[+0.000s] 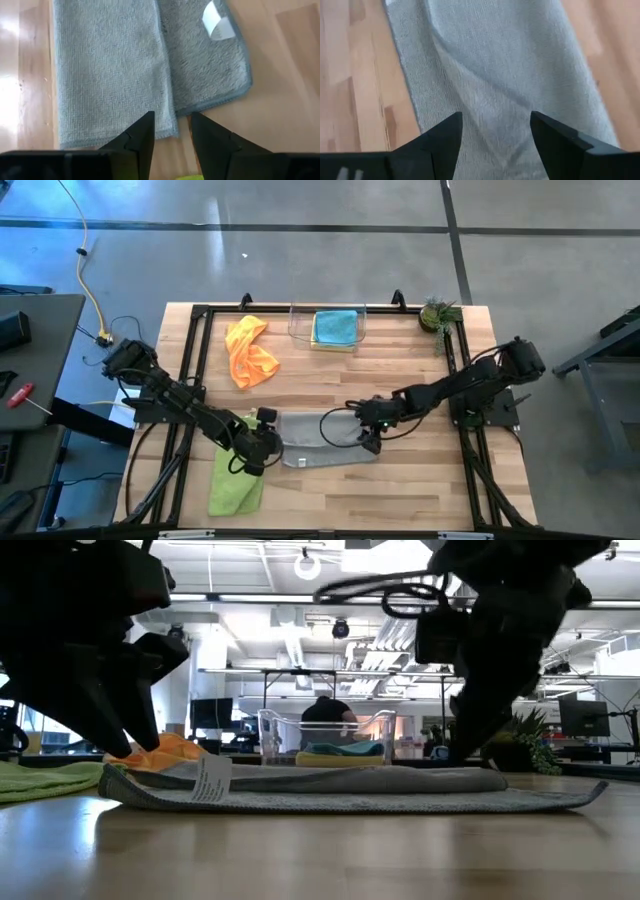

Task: Fold microfiber towels
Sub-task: Fold the gray towel on the table

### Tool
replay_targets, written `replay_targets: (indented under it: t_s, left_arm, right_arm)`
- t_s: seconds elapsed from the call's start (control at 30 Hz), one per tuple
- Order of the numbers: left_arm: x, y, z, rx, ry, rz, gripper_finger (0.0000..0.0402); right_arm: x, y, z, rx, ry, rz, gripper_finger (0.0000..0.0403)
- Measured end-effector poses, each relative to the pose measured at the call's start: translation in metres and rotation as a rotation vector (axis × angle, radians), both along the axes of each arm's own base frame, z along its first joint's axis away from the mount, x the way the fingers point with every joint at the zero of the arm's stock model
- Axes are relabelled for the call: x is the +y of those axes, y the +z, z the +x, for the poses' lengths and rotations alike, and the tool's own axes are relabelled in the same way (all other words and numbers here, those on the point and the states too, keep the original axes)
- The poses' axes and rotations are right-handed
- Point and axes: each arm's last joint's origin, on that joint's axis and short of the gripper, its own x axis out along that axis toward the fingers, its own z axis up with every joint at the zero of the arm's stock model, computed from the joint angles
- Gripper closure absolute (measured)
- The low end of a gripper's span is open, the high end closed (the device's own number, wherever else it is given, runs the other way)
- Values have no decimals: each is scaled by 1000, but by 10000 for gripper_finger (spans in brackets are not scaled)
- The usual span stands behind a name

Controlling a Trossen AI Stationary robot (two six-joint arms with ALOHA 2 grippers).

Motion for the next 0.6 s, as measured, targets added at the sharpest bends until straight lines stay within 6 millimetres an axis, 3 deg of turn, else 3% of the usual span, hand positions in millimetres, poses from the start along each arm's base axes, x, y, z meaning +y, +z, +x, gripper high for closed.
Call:
replay_targets:
  t_s: [0.1,0.33,0.6]
  left_arm:
    - [1,0,0,0,8,26,294]
    - [6,-3,4,23,-31,4,305]
    - [11,-5,6,40,-44,10,281]
  right_arm:
    - [-1,3,0,7,32,-80,176]
    - [-3,5,6,-93,289,-209,176]
    - [-15,-15,12,-34,377,-197,213]
